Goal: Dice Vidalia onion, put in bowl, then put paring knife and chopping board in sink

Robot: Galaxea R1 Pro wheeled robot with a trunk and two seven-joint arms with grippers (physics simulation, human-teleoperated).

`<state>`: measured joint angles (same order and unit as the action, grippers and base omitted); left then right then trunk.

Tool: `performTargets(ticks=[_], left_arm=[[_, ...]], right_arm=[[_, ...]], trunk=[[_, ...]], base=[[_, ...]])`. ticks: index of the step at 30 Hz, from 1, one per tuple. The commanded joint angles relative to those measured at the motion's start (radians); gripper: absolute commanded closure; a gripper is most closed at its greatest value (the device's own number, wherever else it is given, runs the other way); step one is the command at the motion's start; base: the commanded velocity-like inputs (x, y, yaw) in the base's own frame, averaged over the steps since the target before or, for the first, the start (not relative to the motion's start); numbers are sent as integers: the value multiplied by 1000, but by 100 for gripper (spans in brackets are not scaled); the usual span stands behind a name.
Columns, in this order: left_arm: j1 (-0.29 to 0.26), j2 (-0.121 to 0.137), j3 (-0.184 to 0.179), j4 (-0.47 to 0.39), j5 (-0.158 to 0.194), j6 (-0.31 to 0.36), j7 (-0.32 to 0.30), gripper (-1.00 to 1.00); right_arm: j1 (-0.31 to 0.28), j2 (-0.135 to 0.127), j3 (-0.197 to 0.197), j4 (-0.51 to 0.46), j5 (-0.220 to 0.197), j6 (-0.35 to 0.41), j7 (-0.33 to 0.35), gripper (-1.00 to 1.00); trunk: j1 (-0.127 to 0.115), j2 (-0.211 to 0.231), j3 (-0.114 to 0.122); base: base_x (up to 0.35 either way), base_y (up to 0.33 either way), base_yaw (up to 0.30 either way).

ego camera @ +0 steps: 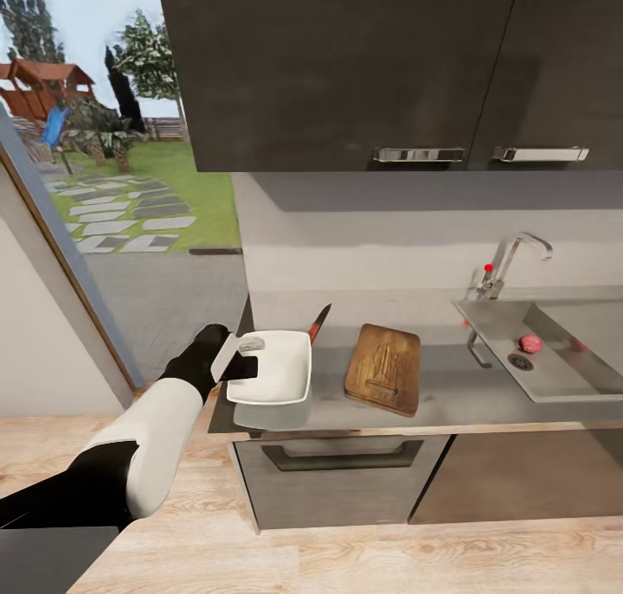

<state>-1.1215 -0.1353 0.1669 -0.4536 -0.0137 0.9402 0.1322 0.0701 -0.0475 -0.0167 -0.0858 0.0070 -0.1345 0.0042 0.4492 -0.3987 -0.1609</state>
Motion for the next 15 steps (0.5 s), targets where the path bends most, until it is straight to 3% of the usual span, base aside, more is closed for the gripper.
performTargets(ticks=[1,15], left_arm=[[0,-1,8,-1,9,3,4,100],[0,2,8,-1,9,4,4,100]], right_arm=[[0,0,-2,-2,1,-2,0,-100],[0,0,-2,-2,1,-1,0,-100]], trunk=[[1,-1,-2],[1,-1,-2]], base=[[0,0,0],[0,0,0]])
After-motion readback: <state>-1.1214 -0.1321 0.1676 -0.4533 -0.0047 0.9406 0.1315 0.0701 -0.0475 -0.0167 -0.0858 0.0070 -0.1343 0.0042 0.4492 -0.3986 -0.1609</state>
